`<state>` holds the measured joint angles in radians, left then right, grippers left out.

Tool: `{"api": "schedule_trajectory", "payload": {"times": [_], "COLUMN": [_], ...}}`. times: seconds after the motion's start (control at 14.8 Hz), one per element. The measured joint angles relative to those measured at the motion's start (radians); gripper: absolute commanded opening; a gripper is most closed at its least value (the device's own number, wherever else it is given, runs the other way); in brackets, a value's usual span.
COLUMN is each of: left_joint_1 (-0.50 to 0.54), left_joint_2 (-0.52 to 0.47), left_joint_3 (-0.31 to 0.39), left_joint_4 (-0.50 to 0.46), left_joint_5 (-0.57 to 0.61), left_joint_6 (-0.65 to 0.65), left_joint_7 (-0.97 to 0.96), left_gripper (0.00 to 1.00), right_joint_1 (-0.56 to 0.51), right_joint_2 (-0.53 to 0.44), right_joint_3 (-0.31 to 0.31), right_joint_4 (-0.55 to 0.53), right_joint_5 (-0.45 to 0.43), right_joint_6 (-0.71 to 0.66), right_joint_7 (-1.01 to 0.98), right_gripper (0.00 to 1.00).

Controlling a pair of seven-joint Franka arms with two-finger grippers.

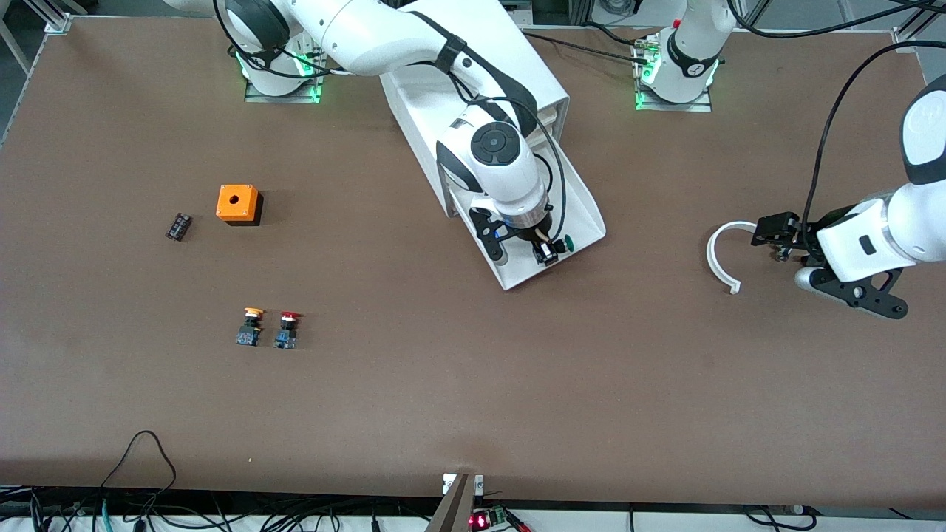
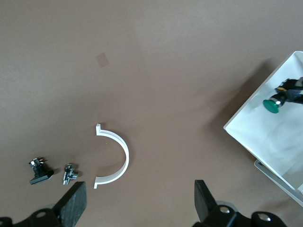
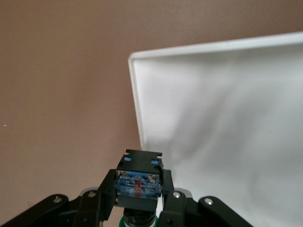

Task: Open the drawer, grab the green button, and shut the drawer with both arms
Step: 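Lift the green button out of the drawer with the right gripper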

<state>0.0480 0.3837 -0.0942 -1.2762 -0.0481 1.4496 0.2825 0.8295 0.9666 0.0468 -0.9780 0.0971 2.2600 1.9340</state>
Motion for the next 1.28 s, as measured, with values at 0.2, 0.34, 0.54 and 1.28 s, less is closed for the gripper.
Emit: {"api": "schedule_trajectory", "payload": {"times": [0.2,0.34,0.54,1.28], "left_joint_1": [0.000,0.000,-0.001,-0.085], "left_joint_2": [0.000,0.004,0.030,0.166], "left_joint_3": [-0.002,-0.002,-0.002,-0.012], "left_joint_4": [-0.010,-0.021,-0.029,-0.097], "left_joint_5": [0.000,0.000,0.000,0.000], "left_joint_6": [-0.010,-0.011,-0.001,0.328], "left_joint_7": [0.000,0.000,0.000,-0.451], "left_gripper": [1.00,1.00,1.00,1.00], "right_joint_1": [-0.040,-0.084,-0.166,-0.376], "right_joint_2": [-0.029,-0.053,-0.085,-0.094], "right_joint_3": [-0.005,-0.007,-0.007,-0.007], "right_joint_4": [0.009,0.010,0.010,-0.019], "right_joint_5": [0.000,0.000,0.000,0.036], "right_joint_6": [-0.058,-0.110,-0.186,-0.322], "right_joint_7": [-0.134,-0.243,-0.438,-1.192], "right_gripper": [0.00,0.00,0.00,0.00]}}
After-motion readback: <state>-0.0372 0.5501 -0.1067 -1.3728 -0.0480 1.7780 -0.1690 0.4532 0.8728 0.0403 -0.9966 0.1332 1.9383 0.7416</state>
